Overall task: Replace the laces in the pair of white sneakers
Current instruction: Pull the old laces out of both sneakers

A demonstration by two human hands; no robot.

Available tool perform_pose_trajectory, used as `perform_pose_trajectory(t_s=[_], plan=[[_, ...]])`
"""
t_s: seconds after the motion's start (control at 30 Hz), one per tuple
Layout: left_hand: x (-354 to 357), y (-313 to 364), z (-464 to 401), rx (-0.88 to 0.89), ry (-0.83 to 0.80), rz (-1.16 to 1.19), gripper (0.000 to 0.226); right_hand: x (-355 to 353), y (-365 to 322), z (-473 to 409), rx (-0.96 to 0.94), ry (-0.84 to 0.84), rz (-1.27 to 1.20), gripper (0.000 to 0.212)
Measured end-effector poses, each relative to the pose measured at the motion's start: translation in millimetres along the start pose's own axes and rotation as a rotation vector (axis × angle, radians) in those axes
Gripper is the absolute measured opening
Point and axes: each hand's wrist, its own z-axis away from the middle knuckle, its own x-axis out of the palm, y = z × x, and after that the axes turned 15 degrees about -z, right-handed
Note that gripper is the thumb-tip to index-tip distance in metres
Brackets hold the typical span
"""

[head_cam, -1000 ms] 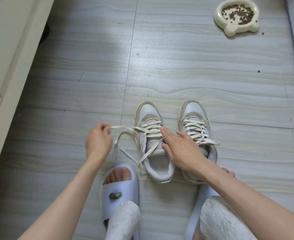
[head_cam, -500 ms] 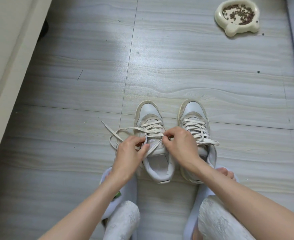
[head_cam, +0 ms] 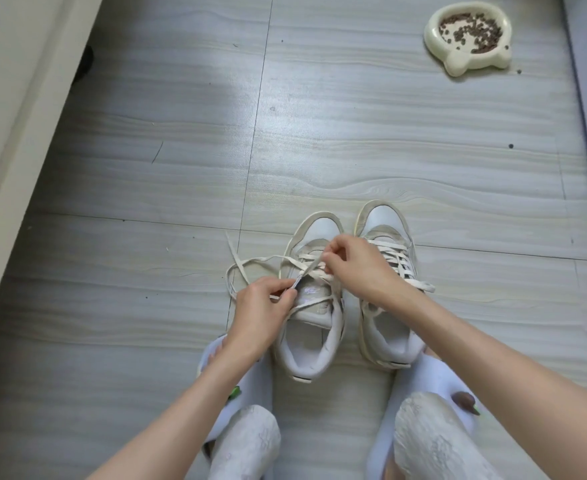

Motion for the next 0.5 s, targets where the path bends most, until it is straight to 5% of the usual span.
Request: perform_pose_trajectory(t_s=[0.13,0.3,0.4,0.5], plan=[[1.7,-1.6,0.0,0.04,0.018,-0.021,0.02,-6.2,25.7,14.3,-0.169,0.232,0.107,0.014],[3.2,-7.2,2.6,0.084,0.017,0.053,0.018,4.3,46.2,31.3,-0.119,0.054,0.559,0.032],[2.3,-12.2,4.4,0.068,-0.008,0.172,0.015,-4.6,39.6,28.6,-0.106,0.07,0.331,0.022],[3.5,-14.3,2.8,0.058,-0.021,0.212,0.015,-35.1,12.4,16.5,0.037,-0.11,0.166,0.029]])
